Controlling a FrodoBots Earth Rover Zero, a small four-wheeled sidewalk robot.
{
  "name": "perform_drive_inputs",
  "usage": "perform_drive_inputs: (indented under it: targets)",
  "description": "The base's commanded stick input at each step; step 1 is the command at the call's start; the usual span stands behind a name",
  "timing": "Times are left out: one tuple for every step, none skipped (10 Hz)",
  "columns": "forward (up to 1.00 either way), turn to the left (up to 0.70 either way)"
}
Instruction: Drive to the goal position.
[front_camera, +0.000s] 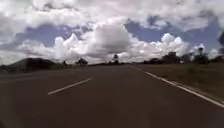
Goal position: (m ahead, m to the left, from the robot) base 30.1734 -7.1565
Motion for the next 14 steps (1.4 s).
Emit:
perform_drive_inputs:
  targets:
    - [1.00,-0.23]
    - [1.00,-0.35]
    - [1.00,-0.40]
    - [1.00,-0.40]
    - [1.00,-0.40]
    - [1.00,-0.40]
    - [1.00,-0.14]
    - [1.00,-0.03]
    - [1.00,0.00]
    - [1.00,0.00]
    - [1.00,0.00]
    - [1.00,0.00]
    - [1.00,0.00]
    - [1.00,0.00]
